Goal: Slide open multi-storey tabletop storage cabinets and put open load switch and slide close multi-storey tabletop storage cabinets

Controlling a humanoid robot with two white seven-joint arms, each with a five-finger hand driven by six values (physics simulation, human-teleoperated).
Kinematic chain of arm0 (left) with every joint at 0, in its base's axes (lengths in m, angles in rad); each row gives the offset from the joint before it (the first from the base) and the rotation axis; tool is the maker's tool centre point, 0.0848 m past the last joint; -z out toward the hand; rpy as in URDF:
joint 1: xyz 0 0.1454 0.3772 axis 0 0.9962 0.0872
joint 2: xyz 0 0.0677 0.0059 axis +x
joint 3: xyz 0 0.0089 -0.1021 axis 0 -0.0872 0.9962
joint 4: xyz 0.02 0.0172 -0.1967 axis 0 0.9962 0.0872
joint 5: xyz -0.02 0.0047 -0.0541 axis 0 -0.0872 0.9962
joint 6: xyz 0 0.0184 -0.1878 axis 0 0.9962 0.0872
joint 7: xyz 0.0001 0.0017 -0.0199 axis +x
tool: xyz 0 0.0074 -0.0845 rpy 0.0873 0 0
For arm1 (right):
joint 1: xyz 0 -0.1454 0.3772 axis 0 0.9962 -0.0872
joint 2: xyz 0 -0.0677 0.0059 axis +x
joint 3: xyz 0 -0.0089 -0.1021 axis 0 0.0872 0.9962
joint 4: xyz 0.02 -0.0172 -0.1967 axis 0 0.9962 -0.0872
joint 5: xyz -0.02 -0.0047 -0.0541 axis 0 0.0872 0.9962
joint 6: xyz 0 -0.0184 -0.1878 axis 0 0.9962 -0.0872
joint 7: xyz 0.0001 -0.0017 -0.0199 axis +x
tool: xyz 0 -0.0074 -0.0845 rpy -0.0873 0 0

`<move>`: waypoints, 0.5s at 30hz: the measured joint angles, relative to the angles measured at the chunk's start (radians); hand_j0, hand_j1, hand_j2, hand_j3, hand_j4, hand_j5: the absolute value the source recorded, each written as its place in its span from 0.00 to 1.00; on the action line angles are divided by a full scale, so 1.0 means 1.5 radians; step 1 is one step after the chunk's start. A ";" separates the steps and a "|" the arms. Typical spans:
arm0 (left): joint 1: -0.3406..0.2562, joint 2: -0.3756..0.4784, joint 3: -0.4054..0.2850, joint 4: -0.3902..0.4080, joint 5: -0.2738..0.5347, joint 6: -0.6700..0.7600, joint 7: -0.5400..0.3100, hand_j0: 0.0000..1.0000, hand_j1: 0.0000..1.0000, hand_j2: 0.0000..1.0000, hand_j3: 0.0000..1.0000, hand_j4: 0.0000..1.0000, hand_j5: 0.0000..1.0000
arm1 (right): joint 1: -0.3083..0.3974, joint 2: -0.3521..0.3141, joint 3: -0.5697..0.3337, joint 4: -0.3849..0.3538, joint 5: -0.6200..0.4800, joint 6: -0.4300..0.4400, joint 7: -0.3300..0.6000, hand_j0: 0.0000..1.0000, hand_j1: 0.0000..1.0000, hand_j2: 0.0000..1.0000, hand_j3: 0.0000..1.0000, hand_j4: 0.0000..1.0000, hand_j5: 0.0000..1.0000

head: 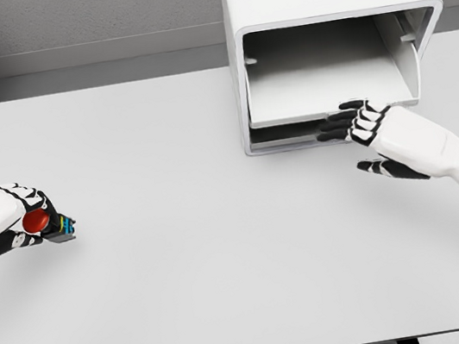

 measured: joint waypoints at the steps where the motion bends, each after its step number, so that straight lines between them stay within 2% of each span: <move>1: 0.000 0.000 0.000 0.000 0.000 0.000 0.000 0.39 0.39 0.39 0.39 0.39 0.39 | 0.024 -0.002 -0.010 -0.008 0.001 0.000 0.000 0.86 0.86 0.86 0.86 0.86 0.86; 2: 0.000 0.000 0.000 0.000 0.000 0.000 0.000 0.39 0.39 0.39 0.39 0.39 0.39 | 0.042 -0.004 -0.022 -0.017 0.001 0.000 0.000 0.86 0.86 0.86 0.86 0.86 0.86; 4: 0.000 0.000 0.000 0.000 0.000 0.000 0.000 0.39 0.39 0.39 0.39 0.39 0.39 | 0.047 -0.008 -0.044 -0.028 0.000 0.000 0.001 0.86 0.86 0.86 0.86 0.86 0.86; 15: 0.000 0.000 0.000 0.000 -0.001 0.000 0.000 0.39 0.39 0.39 0.39 0.39 0.39 | 0.034 0.004 -0.094 -0.037 -0.007 0.000 0.001 0.83 0.83 0.83 0.83 0.83 0.83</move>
